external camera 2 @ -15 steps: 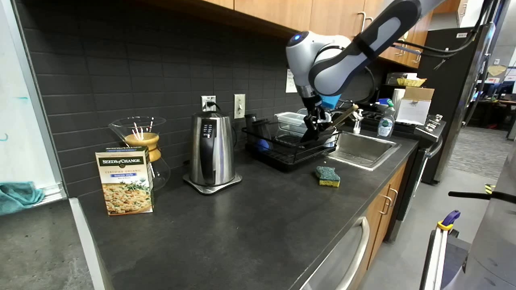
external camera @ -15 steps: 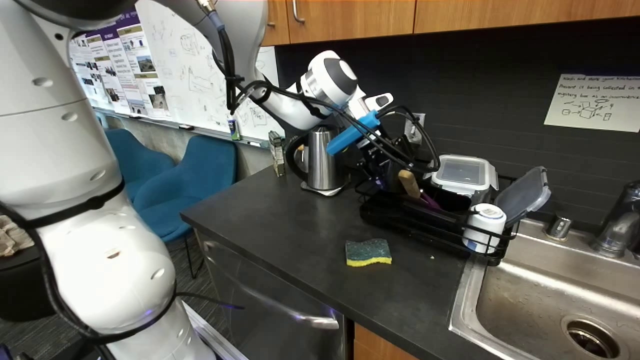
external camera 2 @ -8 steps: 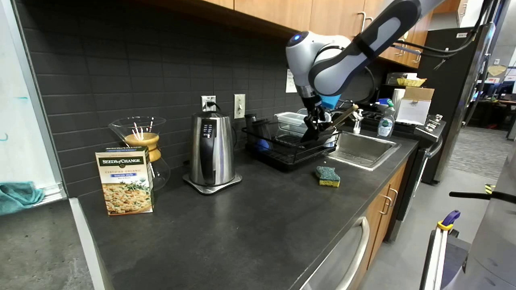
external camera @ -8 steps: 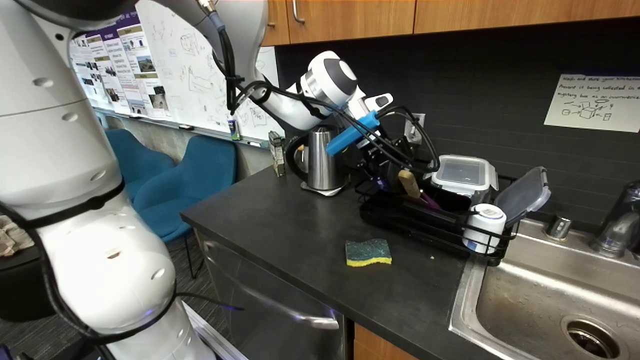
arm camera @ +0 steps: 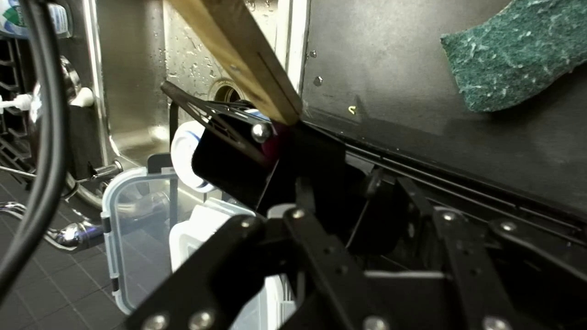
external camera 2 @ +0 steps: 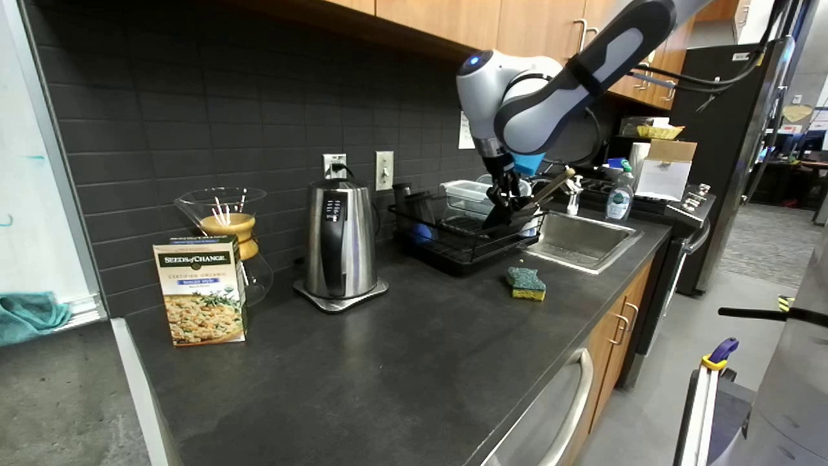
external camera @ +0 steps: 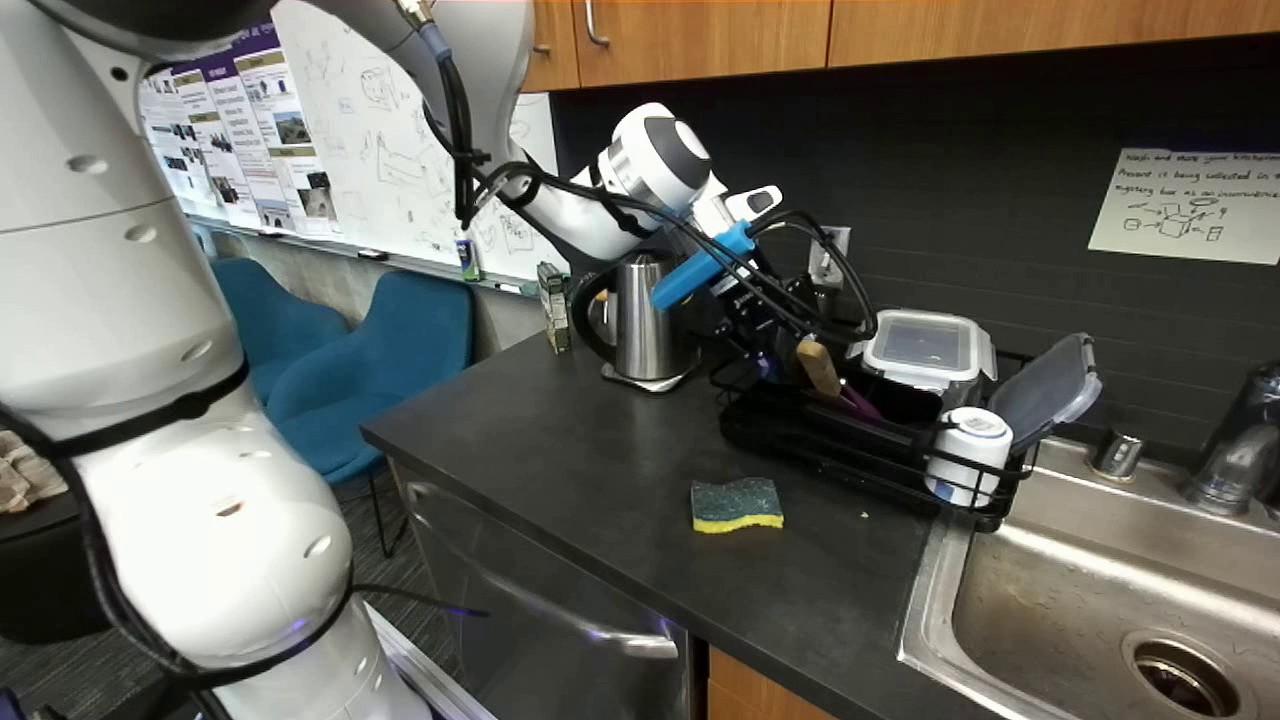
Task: Remove one fork from the dish rack and put it on the counter.
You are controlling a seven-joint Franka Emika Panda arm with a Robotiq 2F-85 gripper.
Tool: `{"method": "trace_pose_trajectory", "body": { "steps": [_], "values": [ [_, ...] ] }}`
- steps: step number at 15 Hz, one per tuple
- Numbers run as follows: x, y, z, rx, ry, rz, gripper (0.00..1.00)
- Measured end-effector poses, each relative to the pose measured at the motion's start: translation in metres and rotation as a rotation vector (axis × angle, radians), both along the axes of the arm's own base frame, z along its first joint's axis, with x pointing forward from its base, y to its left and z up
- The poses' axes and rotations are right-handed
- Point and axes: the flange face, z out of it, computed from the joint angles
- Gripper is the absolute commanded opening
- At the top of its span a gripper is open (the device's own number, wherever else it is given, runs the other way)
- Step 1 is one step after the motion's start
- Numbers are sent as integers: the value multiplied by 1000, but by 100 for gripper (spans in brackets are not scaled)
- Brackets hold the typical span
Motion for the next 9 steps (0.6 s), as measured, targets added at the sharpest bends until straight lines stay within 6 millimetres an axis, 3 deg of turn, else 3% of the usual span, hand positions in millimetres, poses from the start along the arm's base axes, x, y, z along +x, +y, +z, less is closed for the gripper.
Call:
{"method": "trace_pose_trajectory", "body": {
  "steps": [4,5,6,9],
  "values": [
    [0,2,0,-5,-4,-3,17],
    [0,2,0,-5,-4,-4,21],
    [0,2,0,-5,-4,-4,35],
    [0,2,0,-5,-4,-5,52]
  ]
}}
